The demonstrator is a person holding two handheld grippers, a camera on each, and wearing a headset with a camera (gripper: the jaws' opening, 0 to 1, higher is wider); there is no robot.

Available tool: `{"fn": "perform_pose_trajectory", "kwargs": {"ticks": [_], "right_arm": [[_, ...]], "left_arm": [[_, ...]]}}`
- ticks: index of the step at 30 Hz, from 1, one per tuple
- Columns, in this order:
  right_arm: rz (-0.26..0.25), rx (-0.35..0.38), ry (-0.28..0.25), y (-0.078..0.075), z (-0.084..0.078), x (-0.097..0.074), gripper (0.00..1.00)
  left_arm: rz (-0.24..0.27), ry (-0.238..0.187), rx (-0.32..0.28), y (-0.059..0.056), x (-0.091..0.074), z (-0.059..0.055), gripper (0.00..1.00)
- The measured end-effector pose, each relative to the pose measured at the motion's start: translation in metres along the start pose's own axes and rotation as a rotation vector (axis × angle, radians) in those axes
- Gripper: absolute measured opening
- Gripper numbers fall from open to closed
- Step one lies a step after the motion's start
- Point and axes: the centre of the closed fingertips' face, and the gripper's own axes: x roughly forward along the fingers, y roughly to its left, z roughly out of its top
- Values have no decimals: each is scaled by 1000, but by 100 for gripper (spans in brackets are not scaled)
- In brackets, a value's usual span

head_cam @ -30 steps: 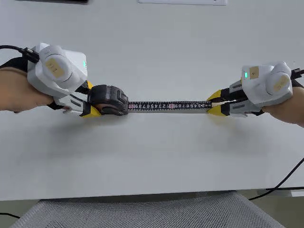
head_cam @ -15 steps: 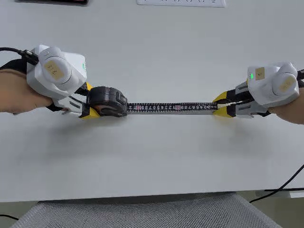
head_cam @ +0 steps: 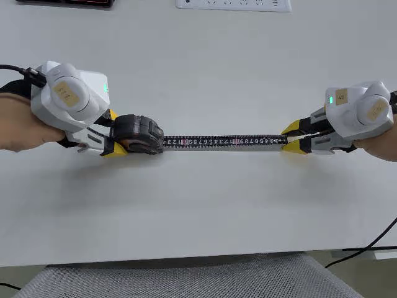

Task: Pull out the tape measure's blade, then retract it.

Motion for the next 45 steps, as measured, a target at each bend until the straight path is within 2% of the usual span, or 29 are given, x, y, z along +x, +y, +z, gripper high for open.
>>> {"fn": "perform_pose_trajectory", "kwargs": {"ticks": [6, 8, 16, 28, 45], "right_arm": [[-7, 9, 1, 0, 1, 0, 9], [-4, 14, 4, 0, 2, 0, 10], [10, 17, 24, 0, 3, 1, 11], [2, 28, 42, 0, 2, 0, 12], [6, 26, 43, 2, 1, 0, 12]], "left_arm": [[9, -2, -9, 1, 0, 0, 26], [9, -16, -35, 1, 0, 1, 26], [22, -25, -39, 2, -1, 2, 27], [25, -24, -46, 2, -1, 2, 27], [31, -24, -53, 2, 0, 3, 28]]}}
